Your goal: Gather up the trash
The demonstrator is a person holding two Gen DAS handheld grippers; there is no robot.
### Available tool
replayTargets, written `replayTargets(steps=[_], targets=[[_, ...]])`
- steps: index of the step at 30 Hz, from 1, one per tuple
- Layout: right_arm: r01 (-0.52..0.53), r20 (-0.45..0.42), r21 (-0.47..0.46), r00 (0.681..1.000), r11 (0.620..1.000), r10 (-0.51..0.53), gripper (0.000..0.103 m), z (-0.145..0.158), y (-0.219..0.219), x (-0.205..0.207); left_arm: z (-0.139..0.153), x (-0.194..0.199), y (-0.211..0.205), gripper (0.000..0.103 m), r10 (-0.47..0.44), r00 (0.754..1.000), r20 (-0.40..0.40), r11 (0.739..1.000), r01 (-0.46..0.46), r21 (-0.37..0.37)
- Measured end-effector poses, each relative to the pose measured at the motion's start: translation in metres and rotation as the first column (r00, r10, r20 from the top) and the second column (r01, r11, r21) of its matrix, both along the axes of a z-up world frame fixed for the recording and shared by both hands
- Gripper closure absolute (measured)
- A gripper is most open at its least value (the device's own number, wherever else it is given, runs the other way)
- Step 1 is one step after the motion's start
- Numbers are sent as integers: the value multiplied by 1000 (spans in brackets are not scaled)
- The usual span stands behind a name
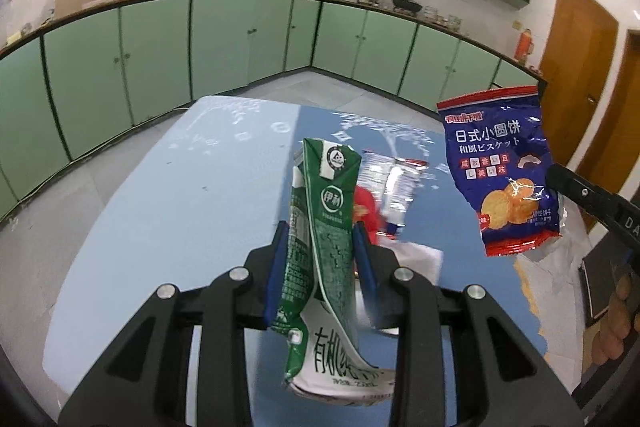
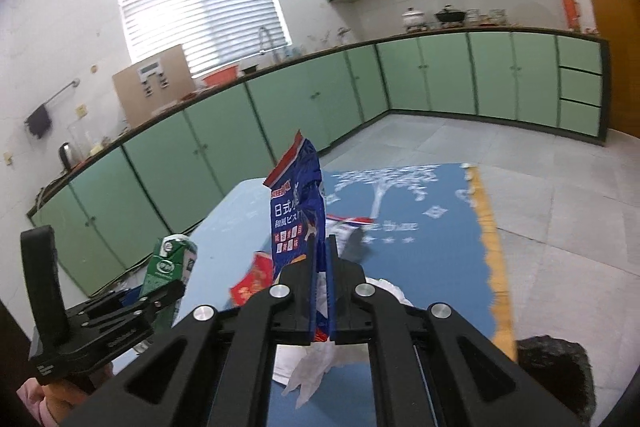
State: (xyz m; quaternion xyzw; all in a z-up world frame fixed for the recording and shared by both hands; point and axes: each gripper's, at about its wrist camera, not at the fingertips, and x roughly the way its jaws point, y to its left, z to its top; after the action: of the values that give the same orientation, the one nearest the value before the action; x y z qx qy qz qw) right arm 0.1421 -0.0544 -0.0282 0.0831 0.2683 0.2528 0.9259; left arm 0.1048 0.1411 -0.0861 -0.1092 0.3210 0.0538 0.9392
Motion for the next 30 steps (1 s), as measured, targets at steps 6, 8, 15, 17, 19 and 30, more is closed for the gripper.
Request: replayTargets(steps=[6, 8, 15, 17, 19, 30], targets=[[59, -11, 8, 998, 998, -59, 99, 0, -36, -11, 2, 7, -36, 72, -91, 996, 3, 996, 91, -13], [83, -21, 15, 996, 996, -83, 100, -2, -52, -14, 3, 11, -54, 72, -130, 991, 5, 991, 130, -16], [202, -29, 12, 979, 979, -201, 100, -7, -111, -30, 2, 27, -120, 72, -279, 960, 17, 959, 280, -46], [254, -31, -3, 967, 967, -254, 100, -10, -135, -39, 0, 32, -144, 72, -335, 942, 24, 940, 336, -59], [301, -40, -14, 953, 954, -301, 100, -15, -157, -46, -1, 35, -171, 72, -389, 920, 33, 919, 391, -61], [497, -125, -49, 858, 867, -499, 100, -57, -256, -78, -15, 50, -284, 72, -598, 801, 37, 799, 599, -49]])
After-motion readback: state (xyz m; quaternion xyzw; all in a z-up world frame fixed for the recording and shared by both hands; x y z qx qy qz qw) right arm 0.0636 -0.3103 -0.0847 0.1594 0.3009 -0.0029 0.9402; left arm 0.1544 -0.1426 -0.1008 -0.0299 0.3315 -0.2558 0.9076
